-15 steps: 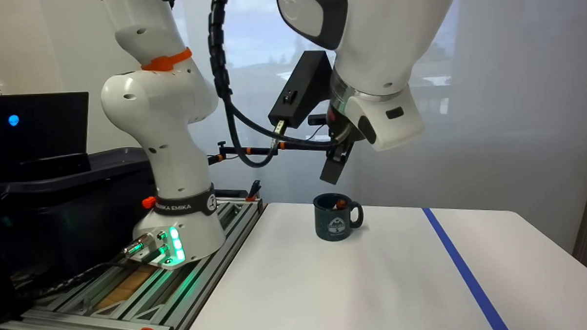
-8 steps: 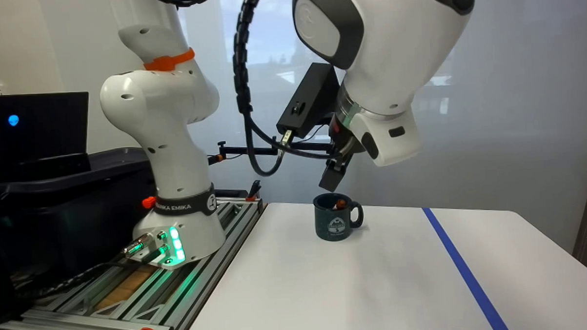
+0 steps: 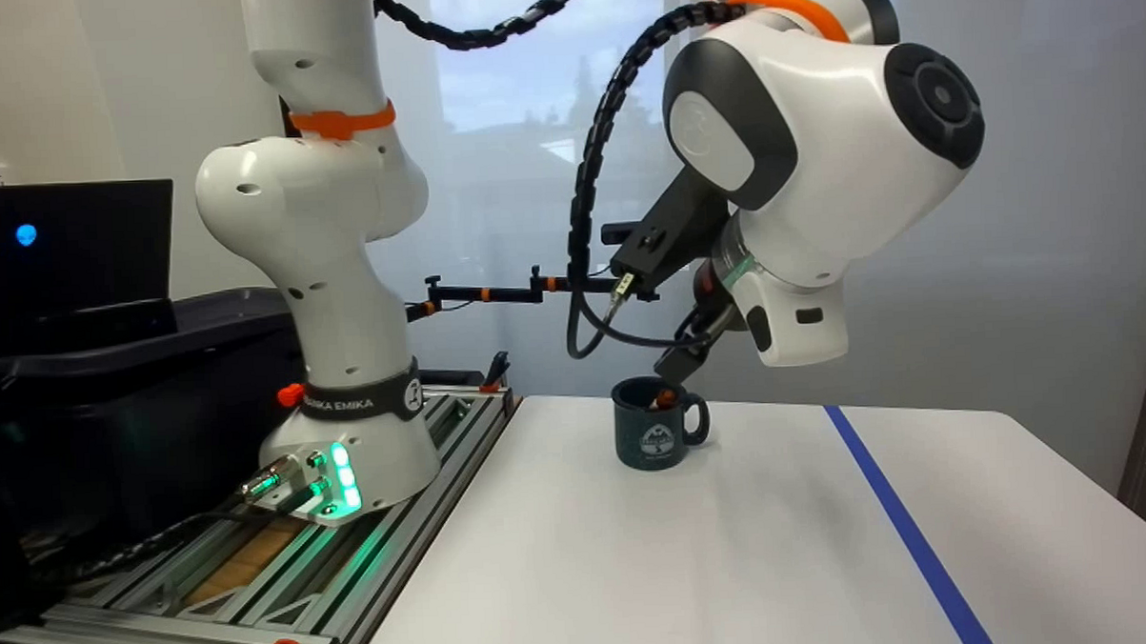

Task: Remove the marker from the mug

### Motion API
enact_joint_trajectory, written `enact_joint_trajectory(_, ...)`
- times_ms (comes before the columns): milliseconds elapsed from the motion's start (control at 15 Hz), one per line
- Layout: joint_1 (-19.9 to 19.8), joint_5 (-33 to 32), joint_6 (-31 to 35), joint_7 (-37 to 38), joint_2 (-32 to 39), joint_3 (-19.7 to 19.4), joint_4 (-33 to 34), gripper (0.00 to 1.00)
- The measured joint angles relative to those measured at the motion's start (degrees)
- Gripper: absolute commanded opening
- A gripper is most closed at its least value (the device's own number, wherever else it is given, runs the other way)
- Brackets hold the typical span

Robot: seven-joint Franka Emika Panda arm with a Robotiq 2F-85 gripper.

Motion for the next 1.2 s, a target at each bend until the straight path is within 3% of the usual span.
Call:
enact_joint_trajectory(600, -0.9, 0.7, 0.0, -0.1, 1.1, 0.3, 0.0, 1.0)
enact_joint_trajectory(933, -1.9, 6.9, -3.5, 0.6, 3.9, 0.5, 0.1, 1.0)
enact_joint_trajectory(1200, -2.3, 12.6, -7.8, 5.4, 5.4, 0.5, 0.1, 1.0)
